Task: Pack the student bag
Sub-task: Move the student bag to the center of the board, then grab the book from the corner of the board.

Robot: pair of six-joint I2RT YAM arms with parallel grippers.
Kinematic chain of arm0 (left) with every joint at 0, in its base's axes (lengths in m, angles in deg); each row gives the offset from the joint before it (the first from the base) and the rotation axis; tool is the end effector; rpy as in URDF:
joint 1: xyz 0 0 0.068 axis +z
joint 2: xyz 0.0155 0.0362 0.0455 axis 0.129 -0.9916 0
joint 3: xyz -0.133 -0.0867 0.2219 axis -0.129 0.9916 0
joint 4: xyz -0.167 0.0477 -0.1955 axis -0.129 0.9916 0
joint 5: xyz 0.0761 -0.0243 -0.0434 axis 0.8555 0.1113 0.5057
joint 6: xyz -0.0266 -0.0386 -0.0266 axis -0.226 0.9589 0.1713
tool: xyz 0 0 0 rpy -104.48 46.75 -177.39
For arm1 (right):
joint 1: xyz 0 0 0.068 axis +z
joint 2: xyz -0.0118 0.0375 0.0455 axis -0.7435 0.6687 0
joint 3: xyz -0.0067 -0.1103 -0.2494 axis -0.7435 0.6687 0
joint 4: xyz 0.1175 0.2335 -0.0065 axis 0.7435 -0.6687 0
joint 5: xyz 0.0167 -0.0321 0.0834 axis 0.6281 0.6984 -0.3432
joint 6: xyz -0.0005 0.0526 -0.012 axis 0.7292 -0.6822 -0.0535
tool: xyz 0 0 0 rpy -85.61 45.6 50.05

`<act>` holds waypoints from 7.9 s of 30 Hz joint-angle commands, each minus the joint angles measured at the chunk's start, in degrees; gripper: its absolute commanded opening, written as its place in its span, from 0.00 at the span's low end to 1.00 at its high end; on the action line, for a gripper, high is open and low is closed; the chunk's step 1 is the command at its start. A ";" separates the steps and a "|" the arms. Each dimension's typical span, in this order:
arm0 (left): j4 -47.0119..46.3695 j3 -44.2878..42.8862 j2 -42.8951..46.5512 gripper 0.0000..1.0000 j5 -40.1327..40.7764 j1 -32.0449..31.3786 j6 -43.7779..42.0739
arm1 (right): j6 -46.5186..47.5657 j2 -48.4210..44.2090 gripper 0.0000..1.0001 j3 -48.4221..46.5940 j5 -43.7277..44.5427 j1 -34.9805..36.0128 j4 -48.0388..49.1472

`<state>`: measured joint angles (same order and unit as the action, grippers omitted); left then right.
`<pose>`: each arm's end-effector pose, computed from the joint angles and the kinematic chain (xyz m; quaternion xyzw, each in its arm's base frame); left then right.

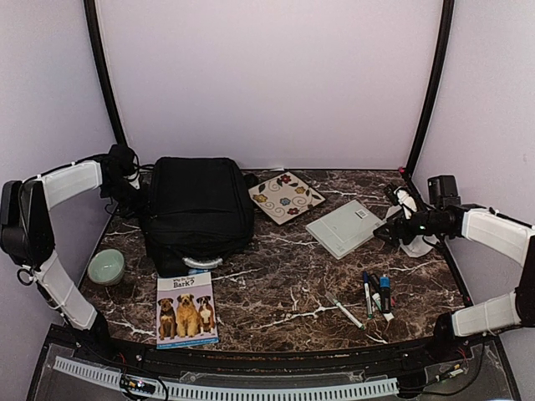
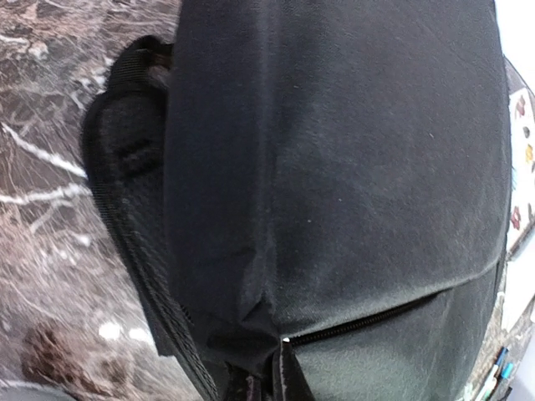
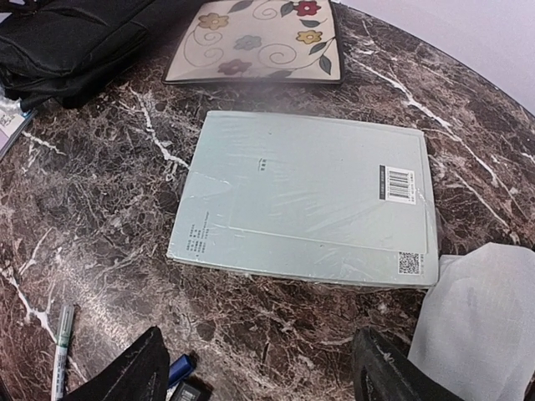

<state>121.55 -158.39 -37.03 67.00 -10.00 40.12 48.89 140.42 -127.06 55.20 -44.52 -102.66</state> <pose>0.3434 -0.0226 0.2483 -0.1472 0.9496 -0.1527 0.2307 0.2424 0.0335 0.2211 -0.3058 0.8447 0.1864 0.3978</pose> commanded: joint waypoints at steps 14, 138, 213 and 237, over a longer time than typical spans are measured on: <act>7.61 2.18 10.05 0.00 -3.38 -9.85 3.24 | 1.80 2.91 0.68 -14.98 -4.27 8.78 -10.95; -46.08 58.91 39.09 0.74 23.35 -70.48 65.22 | -42.94 49.50 0.39 -15.85 -19.53 50.39 21.42; -40.80 70.09 39.52 0.83 21.25 -71.98 80.25 | -45.86 52.69 0.33 -28.44 -5.25 53.71 3.84; -40.08 71.57 48.59 0.64 26.04 -71.96 76.12 | -56.52 48.44 0.20 -21.57 -29.88 52.28 23.15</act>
<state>71.04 -88.30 10.88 89.16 -82.31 115.72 -4.37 190.69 -149.26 31.29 6.45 -84.08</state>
